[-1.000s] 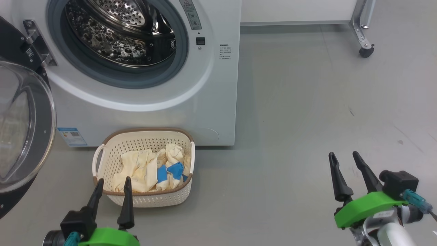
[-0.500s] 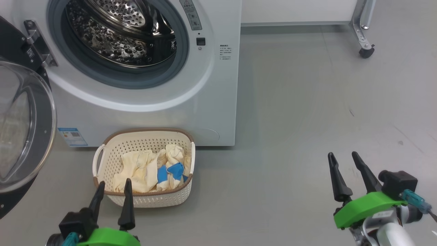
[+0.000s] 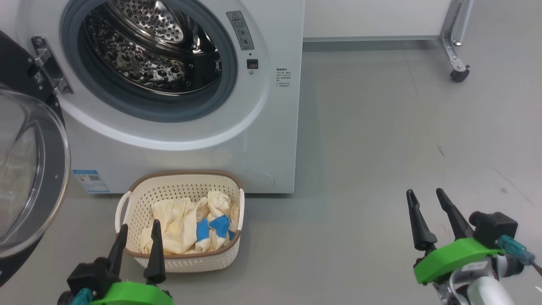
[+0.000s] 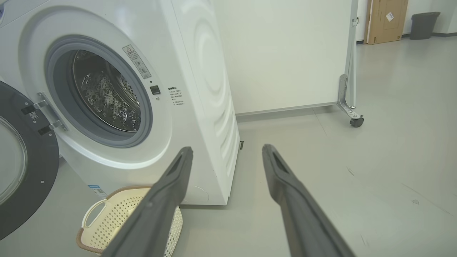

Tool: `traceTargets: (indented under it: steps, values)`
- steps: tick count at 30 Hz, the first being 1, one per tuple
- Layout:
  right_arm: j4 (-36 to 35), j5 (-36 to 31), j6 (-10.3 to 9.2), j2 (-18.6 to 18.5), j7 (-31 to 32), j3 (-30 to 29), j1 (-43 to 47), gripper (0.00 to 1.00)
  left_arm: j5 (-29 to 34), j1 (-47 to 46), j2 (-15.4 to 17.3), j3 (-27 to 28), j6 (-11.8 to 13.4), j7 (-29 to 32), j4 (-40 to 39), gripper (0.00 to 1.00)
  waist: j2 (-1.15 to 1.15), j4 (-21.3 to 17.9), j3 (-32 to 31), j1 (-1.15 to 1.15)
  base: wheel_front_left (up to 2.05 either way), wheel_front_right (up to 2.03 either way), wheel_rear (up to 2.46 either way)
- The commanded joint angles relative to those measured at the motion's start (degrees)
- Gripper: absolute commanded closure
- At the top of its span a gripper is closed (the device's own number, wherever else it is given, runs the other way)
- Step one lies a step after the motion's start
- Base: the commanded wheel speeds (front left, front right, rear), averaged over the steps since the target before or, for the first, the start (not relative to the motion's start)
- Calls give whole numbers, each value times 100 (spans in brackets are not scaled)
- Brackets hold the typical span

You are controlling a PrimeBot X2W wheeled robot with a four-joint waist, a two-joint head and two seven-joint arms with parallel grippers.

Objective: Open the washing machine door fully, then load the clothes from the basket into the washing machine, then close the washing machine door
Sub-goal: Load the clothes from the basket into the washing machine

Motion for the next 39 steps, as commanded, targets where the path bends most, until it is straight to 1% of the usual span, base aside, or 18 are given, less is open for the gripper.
traceTargets:
  steps: [1,5,14,39]
  values:
    - [-182,-40,1,-79,-42,117,-231,0,16,-293,119,176,-34,-81,-212,0,0,8,6,0,213,-213,0]
    - [-173,-39,1,-72,-31,116,-227,0,145,-308,130,166,27,-81,-144,0,0,27,15,0,194,-194,0]
    - [-171,-34,1,-70,-28,120,-226,0,263,-293,139,72,9,-81,-132,0,0,48,24,0,106,-106,0]
    - [-163,-32,1,-65,-37,123,-217,0,290,-289,122,67,-13,-81,-109,0,0,61,53,0,3,-3,0]
